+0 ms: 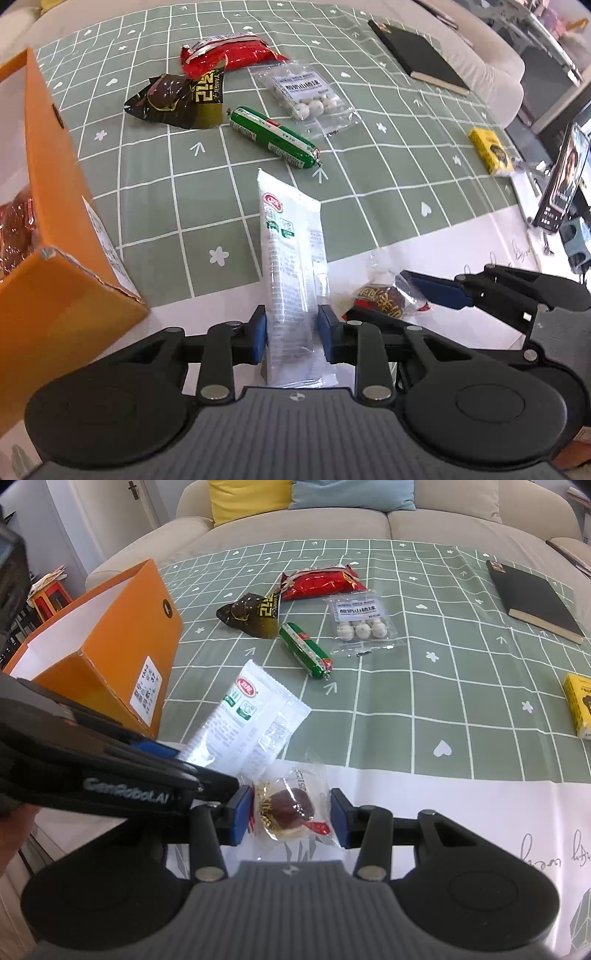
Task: Organize snacks
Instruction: 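Lift both held snacks and carry them over the box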
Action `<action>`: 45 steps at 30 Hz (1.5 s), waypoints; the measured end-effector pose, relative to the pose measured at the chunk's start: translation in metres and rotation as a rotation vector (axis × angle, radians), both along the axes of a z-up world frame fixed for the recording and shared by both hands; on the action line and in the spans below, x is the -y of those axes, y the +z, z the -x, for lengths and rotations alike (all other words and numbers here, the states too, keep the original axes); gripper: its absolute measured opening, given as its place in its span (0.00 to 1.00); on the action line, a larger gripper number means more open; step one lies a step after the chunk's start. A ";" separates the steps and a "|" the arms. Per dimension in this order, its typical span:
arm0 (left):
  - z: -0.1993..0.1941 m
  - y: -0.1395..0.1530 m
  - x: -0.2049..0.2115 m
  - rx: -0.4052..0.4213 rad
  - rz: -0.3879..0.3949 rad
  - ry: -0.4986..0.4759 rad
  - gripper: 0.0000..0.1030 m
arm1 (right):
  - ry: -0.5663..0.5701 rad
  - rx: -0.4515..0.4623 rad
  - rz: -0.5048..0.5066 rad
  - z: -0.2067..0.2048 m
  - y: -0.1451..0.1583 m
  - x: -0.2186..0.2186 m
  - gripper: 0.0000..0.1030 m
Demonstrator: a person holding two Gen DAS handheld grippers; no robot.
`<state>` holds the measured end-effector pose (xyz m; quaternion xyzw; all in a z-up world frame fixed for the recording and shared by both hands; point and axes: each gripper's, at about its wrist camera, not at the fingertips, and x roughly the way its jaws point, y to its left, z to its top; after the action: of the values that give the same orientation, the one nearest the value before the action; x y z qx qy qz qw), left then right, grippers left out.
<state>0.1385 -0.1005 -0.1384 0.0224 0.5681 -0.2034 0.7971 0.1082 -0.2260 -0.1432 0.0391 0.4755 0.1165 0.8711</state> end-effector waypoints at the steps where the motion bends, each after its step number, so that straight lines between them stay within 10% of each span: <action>1: 0.001 0.001 0.000 0.006 0.004 -0.001 0.24 | -0.001 -0.001 -0.003 0.000 0.000 0.000 0.42; 7: 0.010 0.016 0.000 0.070 0.015 0.002 0.09 | -0.013 -0.008 -0.005 -0.001 0.002 0.000 0.41; 27: 0.029 0.106 -0.044 0.292 0.096 0.110 0.09 | 0.007 0.199 -0.060 -0.007 0.088 -0.019 0.41; 45: 0.014 0.149 -0.160 0.407 0.007 0.362 0.09 | 0.287 0.337 -0.053 -0.043 0.146 -0.140 0.41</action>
<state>0.1246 0.0599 0.0101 -0.0420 0.3902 -0.0508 0.9184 0.1509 -0.0856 0.0024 -0.0261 0.3206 0.2566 0.9114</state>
